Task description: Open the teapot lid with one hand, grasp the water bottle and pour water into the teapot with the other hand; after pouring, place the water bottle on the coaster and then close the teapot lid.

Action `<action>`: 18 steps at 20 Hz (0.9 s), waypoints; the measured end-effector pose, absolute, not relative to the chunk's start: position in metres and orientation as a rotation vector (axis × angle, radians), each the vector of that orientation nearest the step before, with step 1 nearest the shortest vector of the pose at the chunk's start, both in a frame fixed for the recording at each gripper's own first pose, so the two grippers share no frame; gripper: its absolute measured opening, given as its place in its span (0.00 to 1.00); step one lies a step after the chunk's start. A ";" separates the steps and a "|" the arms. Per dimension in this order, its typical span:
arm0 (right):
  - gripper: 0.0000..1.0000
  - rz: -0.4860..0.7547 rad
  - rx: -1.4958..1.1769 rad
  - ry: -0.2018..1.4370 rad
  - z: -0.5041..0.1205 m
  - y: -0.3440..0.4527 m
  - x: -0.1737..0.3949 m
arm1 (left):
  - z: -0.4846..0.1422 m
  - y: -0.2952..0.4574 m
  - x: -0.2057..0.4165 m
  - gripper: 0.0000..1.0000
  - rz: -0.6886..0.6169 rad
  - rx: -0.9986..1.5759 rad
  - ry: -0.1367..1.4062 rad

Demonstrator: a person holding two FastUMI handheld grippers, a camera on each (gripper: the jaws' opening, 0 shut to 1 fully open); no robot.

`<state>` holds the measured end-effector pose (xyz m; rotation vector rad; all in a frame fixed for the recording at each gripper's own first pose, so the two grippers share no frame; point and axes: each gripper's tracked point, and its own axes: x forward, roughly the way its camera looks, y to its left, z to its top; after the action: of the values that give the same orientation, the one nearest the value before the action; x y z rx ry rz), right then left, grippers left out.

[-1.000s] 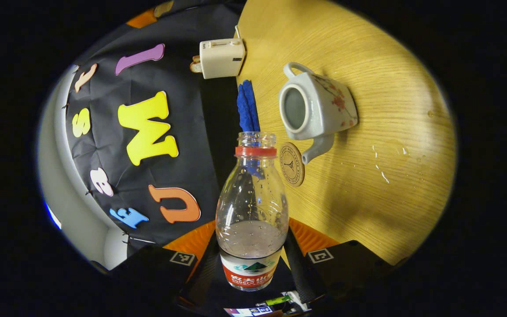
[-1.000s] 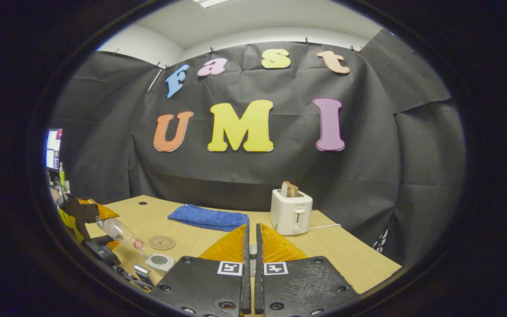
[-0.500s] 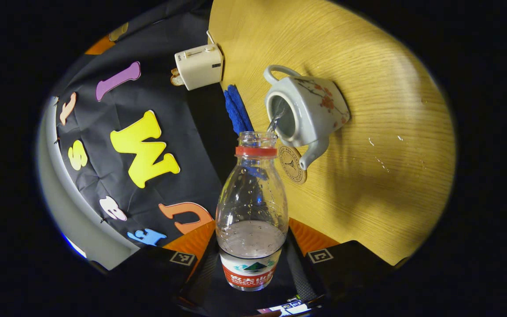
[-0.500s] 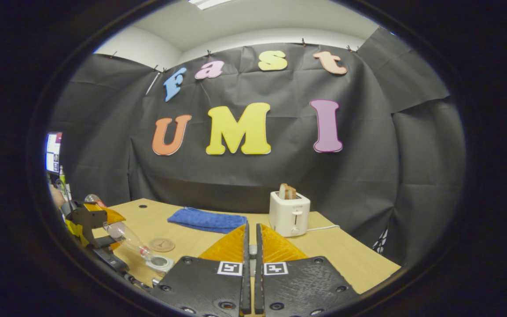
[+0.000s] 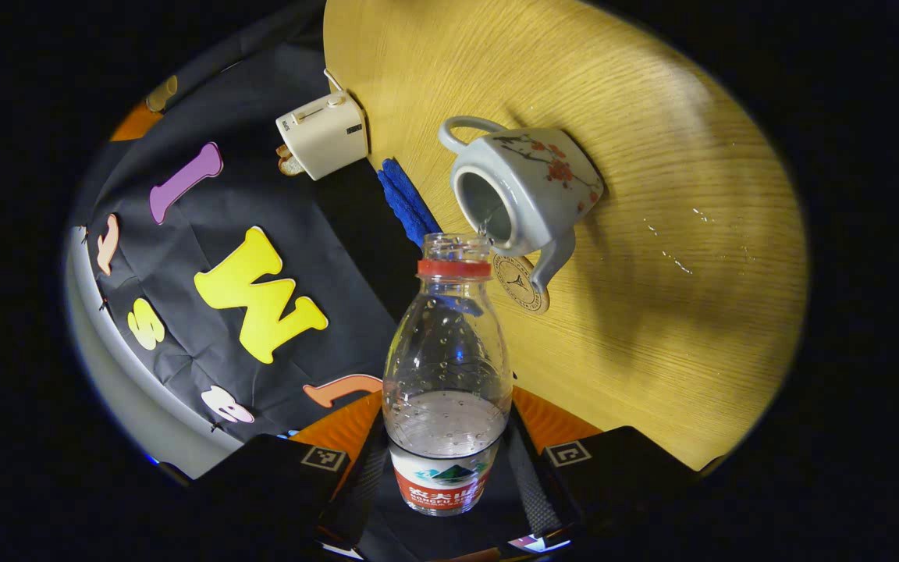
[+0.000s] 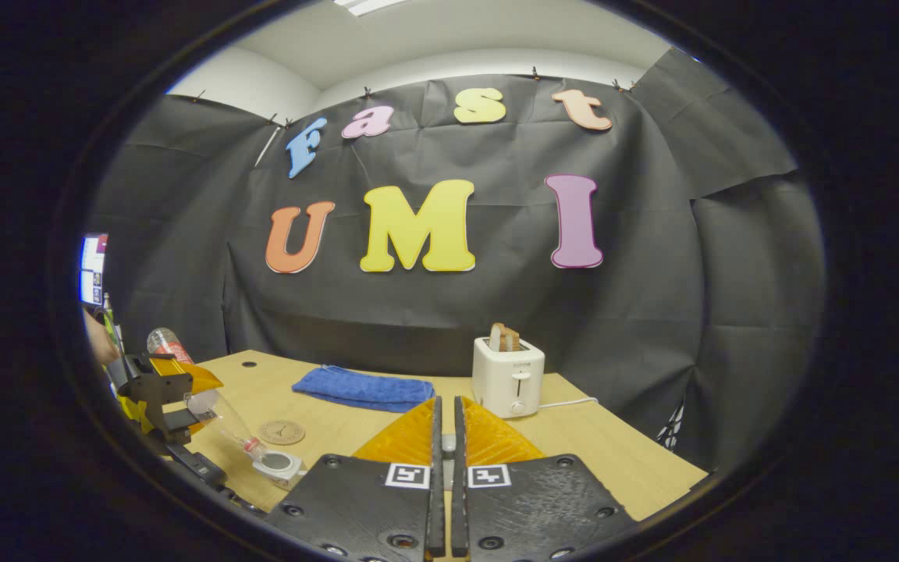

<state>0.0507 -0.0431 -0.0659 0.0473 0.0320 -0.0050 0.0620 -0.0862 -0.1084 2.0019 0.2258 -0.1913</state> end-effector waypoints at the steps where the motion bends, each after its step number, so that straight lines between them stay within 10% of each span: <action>1: 0.03 -0.005 0.048 0.033 -0.066 -0.043 0.052 | -0.107 -0.086 0.062 0.77 -0.191 2.013 0.226; 18: 0.03 0.003 0.044 0.056 -0.075 -0.042 0.056 | -0.110 -0.090 0.058 0.77 -0.229 2.017 0.230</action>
<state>0.0564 -0.0417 -0.0746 0.0441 0.0563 0.0026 0.0580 -0.0897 -0.1100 2.0169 0.2297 -0.2288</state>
